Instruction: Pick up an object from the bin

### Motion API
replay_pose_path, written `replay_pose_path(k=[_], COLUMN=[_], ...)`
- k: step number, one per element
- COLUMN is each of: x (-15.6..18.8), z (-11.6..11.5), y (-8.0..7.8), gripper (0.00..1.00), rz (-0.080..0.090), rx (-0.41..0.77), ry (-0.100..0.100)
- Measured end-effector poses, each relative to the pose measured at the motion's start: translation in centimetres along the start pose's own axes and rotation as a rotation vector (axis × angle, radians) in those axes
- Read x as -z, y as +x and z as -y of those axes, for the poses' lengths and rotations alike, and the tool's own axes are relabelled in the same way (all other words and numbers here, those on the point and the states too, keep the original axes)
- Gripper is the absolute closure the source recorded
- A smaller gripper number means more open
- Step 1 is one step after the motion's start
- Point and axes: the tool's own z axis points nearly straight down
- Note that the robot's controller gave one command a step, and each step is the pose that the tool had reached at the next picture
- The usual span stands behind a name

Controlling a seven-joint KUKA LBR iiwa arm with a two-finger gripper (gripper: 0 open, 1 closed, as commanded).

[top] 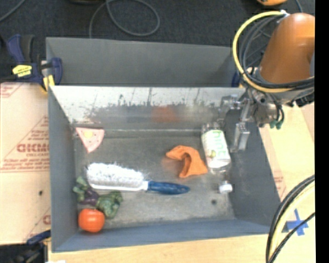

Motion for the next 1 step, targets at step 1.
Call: replay_pose_path(k=[1], x=[0.52], z=[-0.04], y=[-0.13], gripper=[0.00], rz=[0.008], rx=[0.002], ry=[0.001])
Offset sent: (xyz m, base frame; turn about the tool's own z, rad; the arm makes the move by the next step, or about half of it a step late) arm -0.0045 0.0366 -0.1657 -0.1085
